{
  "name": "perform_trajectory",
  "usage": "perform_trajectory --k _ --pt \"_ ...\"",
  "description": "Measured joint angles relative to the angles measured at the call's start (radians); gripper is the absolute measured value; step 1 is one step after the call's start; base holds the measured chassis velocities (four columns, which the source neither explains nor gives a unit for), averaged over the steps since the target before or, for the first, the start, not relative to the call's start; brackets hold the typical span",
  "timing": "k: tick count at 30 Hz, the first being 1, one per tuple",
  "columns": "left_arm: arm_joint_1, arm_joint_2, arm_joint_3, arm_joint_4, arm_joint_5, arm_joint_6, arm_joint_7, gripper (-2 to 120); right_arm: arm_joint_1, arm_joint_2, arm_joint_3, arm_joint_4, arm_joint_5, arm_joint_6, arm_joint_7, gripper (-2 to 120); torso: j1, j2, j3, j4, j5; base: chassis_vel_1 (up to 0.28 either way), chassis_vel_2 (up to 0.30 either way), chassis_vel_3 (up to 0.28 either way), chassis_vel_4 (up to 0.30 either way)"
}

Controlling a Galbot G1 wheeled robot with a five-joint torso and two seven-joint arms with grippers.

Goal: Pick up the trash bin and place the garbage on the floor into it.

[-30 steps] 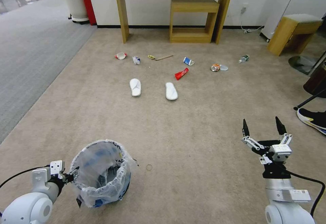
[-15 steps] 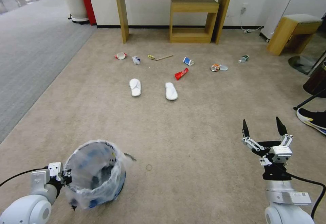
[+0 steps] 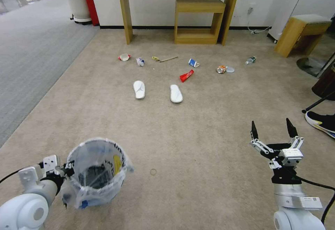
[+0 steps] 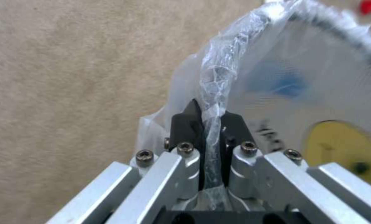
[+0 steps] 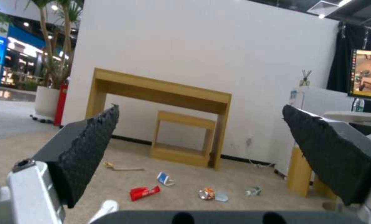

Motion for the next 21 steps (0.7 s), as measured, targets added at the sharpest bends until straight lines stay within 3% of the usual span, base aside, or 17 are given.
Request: perform_trajectory --k 3,6,7,10,12,14,16,21 --pt "-0.002 -0.023 -0.038 -0.036 -0.128 0.0 -0.073 3 0.007 0.008 -0.006 -0.002 -0.007 -0.002 0.0 100 0.0 0.0 0.0 0.0 0.0001 0.0 0.0 0.0 0.0" --pt "-0.002 -0.031 -0.05 -0.044 -0.17 0.0 -0.096 3 0.009 0.01 -0.007 -0.002 -0.009 -0.005 0.0 100 0.0 0.0 0.0 0.0002 0.0 0.0 0.0 0.0 0.0" --pt "-0.004 -0.047 -0.067 -0.063 -0.251 0.0 -0.14 3 0.009 0.014 -0.008 0.002 -0.014 -0.011 0.0 100 0.0 0.0 0.0 0.0003 0.0 0.0 0.0 0.0 0.0" --pt "-0.004 -0.063 -0.078 -0.084 -0.319 0.0 -0.182 3 0.009 0.016 -0.009 0.006 -0.016 -0.016 0.0 100 0.0 0.0 0.0 0.0003 0.0 0.0 0.0 0.0 0.0" --pt "-0.004 -0.082 -0.082 -0.122 -0.408 0.0 -0.253 3 0.009 0.018 -0.006 0.014 -0.017 -0.026 0.0 100 0.0 0.0 0.0 0.0002 0.0 0.0 0.0 0.0 0.0" --pt "-0.005 -0.087 -0.081 -0.134 -0.43 0.0 -0.28 3 0.009 0.019 -0.005 0.016 -0.017 -0.028 0.0 100 0.0 0.0 0.0 0.0 -0.0001 0.0 0.0 0.0 0.0" --pt "-0.005 -0.11 -0.074 -0.168 -0.476 0.0 -0.368 3 0.009 0.018 0.003 0.016 -0.016 -0.029 0.0 100 0.0 0.0 0.0 0.0001 -0.0001 0.0 0.0 0.0 0.0" --pt "0.007 -0.128 -0.069 -0.184 -0.479 0.0 -0.391 3 0.003 0.016 0.012 0.012 -0.01 -0.019 -0.001 100 0.0 0.0 0.0 0.0002 0.0 0.0 0.0 0.0 0.0"
